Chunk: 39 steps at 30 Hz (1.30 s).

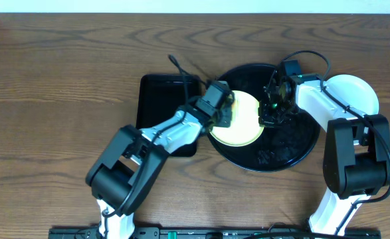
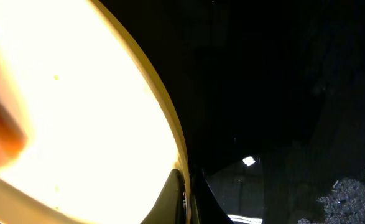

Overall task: Clean dirty plates on tray and stack at the side
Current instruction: 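Wipe the red sauce on the yellow plate with the left-held sponge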

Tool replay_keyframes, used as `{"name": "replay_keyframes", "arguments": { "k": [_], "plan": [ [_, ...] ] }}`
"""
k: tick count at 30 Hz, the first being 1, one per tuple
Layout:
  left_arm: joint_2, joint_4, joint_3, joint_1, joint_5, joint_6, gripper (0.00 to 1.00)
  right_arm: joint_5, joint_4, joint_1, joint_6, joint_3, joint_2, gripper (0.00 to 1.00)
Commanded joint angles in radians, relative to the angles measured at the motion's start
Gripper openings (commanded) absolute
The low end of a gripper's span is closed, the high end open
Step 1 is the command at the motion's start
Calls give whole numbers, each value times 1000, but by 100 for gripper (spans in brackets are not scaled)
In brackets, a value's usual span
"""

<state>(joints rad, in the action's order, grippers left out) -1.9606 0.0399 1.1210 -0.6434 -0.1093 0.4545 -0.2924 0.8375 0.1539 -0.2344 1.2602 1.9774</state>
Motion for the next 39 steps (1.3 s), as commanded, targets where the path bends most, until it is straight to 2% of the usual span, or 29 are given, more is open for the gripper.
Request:
{"name": "replay_keyframes", "arguments": {
  "k": [1,7,17,20,24,28,33,39],
  "plan": [
    [76,12,-19,0,-98,-66,8,8,9,24,3,-19,16,1],
    [128,13,-19,-38,-135,-41,7,8,11,24,3,-19,16,1],
    [49,37,-22,-129,-129,-32,7,8,12,24,3,-19,16,1],
    [18,63,-24,-132,-65,-34,8,8,16,24,3,-19,16,1],
    [2,114,-24,-119,106,-69,7,8,19,23,3,-19,16,1],
    [9,87,-23,-85,178,-119,7,8,19,24,3,-19,16,1],
    [66,6,9,-35,150,-148,7,8,19,24,3,-19,16,1],
    [75,-58,17,-53,-66,-135,7,8,19,24,3,-19,16,1]
  ]
}}
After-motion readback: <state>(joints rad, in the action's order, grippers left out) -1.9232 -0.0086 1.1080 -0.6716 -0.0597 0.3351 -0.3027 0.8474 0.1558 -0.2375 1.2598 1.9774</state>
